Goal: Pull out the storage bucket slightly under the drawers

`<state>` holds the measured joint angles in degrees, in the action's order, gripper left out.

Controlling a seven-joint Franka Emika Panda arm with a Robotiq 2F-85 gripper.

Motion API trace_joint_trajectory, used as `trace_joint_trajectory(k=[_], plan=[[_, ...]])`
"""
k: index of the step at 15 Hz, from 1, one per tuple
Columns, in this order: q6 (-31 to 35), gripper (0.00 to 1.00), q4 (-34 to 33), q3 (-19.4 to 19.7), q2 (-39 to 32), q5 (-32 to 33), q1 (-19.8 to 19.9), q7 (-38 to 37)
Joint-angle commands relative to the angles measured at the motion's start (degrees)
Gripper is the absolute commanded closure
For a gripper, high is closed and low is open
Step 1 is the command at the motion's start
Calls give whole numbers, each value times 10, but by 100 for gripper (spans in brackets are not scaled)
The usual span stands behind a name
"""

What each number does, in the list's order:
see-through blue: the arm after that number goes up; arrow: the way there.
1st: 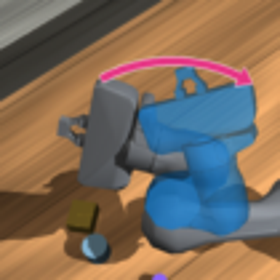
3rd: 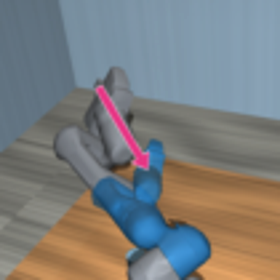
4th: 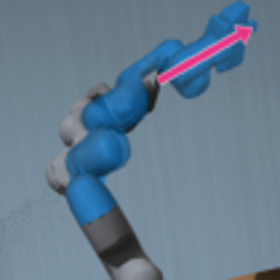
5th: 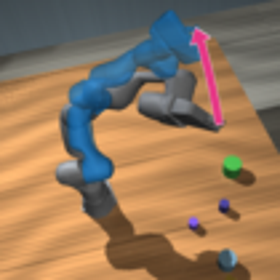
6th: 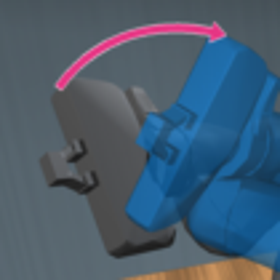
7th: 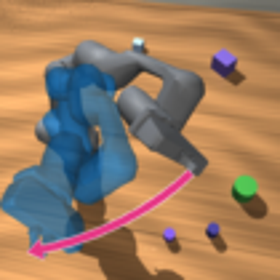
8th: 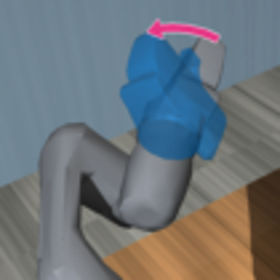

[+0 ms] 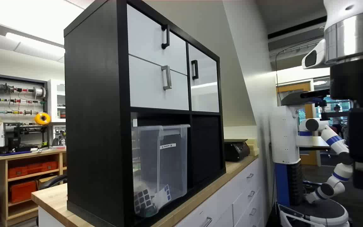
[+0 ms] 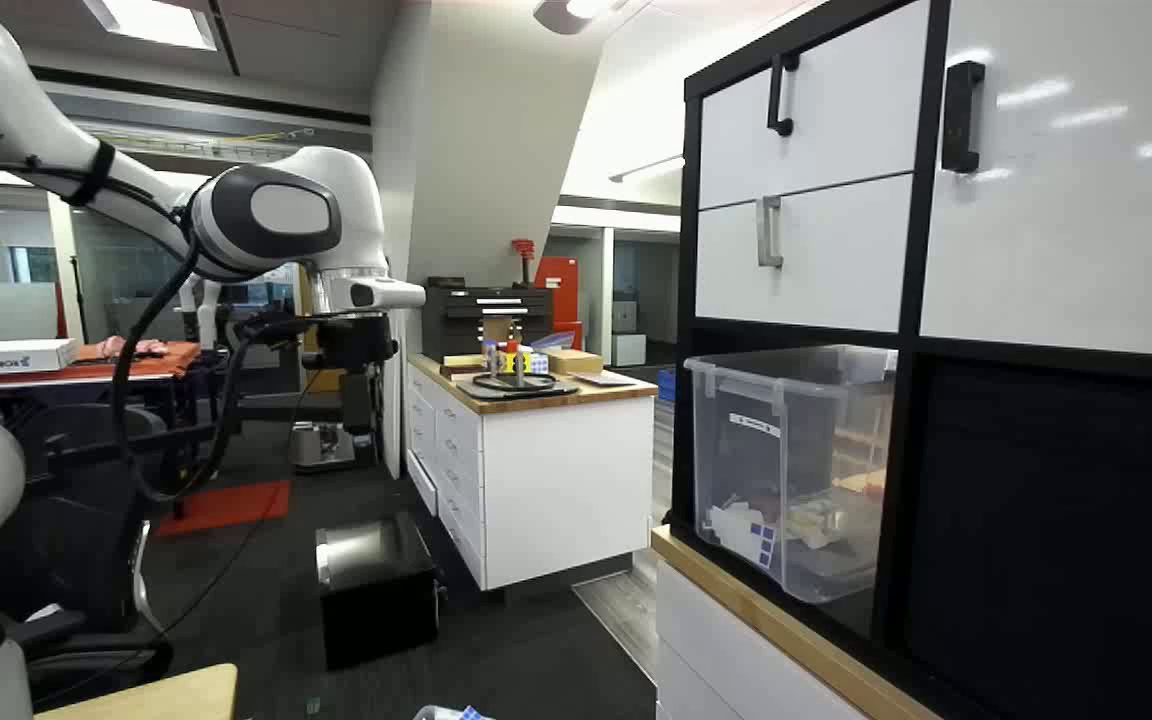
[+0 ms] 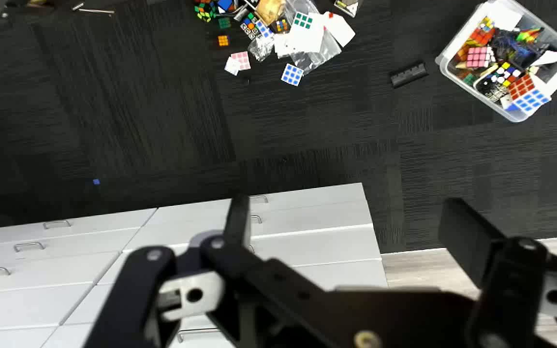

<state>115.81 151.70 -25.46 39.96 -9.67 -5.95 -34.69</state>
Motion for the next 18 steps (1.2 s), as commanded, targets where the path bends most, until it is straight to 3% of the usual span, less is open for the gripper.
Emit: trace_joint_trajectory(k=[1, 10, 18], plan=[[0, 0, 0, 12, -4, 9, -13, -8], [10, 0, 0, 13, -9, 17, -7, -6], [110, 0, -22, 39, -84, 73, 25, 10]])
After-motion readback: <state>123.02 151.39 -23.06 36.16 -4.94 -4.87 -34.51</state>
